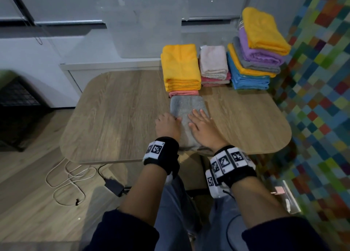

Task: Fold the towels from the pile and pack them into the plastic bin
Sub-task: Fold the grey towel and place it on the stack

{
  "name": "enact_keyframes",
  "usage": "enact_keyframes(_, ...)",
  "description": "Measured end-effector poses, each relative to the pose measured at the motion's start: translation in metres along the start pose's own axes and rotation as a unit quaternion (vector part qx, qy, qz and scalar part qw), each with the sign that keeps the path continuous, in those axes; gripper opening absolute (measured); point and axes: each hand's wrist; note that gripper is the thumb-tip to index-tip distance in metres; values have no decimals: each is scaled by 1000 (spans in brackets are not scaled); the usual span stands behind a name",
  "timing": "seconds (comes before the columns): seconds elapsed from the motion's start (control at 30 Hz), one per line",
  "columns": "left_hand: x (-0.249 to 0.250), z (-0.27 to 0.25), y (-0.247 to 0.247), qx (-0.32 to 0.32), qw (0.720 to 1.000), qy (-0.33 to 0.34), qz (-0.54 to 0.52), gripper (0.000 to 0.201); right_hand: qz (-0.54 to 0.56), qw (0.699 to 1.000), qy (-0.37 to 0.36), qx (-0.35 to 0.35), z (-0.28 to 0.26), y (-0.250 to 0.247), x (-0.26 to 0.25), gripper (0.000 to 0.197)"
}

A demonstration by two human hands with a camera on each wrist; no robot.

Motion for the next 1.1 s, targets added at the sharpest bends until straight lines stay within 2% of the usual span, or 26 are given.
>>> enact_keyframes(0.07,2,2,1,-18,999,2,33,44,86,992,32,82,3,-9,2,35)
enact_keyframes(0.13,5,1,-1,-22,999,1,31,42,123,974,129,141,4,-19,4,31)
enact_keyframes(0.23,7,-10,-5,-12,999,20,-37,36,248,935,248,53,3,-27,5,46)
enact_keyframes(0.3,4,-21,-7,12,992,42,-120,29,318,911,263,25,1,-32,2,47)
enact_keyframes(0.37,2,-29,-14,53,966,67,-244,25,385,888,250,39,-3,-37,-7,34)
enact_keyframes(0.43,2,-34,-26,96,921,115,-361,27,441,868,216,66,-4,-49,-22,18)
enact_keyframes(0.5,5,-33,-45,145,879,162,-424,30,487,852,158,111,0,-65,-38,23)
enact_keyframes(0.6,19,-8,-84,214,837,223,-451,17,527,826,75,183,26,-93,-58,34)
enact_keyframes(0.67,32,22,-109,202,829,250,-458,17,533,818,50,209,54,-109,-65,39)
enact_keyframes(0.73,41,63,-120,159,843,240,-455,11,532,814,38,231,85,-123,-65,44)
enact_keyframes(0.83,52,120,-118,86,867,167,-461,29,508,826,54,236,138,-129,-55,50)
enact_keyframes(0.97,57,161,-101,11,893,83,-441,46,404,877,101,239,196,-119,-40,51)
enact_keyframes(1.03,58,171,-92,-49,910,70,-406,50,293,922,128,216,209,-115,-36,52)
enact_keyframes(1.1,56,174,-83,-87,947,61,-303,49,88,965,137,206,210,-108,-37,53)
Point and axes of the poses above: each hand's wrist, its own z-axis towards the middle knuckle, its own y-axis out of the palm, x = y × z
